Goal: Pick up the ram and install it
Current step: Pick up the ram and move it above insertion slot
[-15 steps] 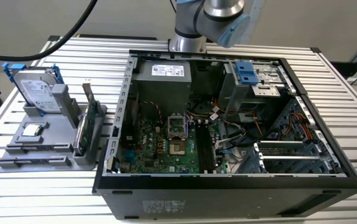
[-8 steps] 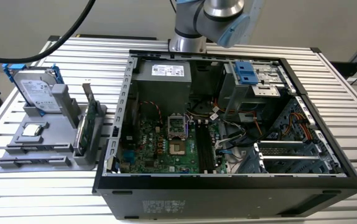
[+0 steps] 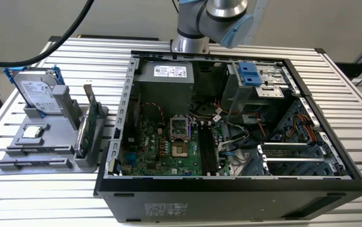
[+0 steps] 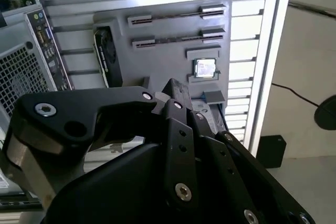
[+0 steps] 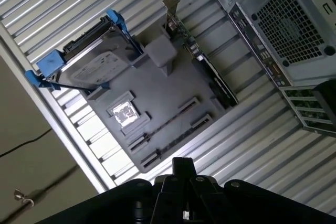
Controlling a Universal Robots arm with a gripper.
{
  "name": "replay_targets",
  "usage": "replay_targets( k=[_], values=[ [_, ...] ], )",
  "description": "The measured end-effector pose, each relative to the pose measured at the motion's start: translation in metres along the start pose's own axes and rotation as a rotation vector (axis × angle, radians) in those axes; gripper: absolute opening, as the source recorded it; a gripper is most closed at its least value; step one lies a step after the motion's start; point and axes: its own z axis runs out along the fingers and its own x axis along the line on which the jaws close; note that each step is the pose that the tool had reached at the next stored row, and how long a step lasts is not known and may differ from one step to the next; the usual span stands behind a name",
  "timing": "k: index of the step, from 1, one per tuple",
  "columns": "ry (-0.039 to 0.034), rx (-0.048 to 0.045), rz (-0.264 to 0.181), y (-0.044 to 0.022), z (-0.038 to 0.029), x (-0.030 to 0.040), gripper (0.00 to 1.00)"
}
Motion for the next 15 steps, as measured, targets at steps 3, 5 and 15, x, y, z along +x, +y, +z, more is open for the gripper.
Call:
replay_targets(
  k=[3,5,15],
  values=[
    [-0.0011,0.0000,0.021,-0.0001,0.0004,0.0002,0.00],
    [-0.0018,0.0000,0.037,-0.0001,0.0009,0.0003,0.00],
    [-0.0054,-0.0001,0.112,0.0003,0.0029,0.0009,0.00]
  ],
)
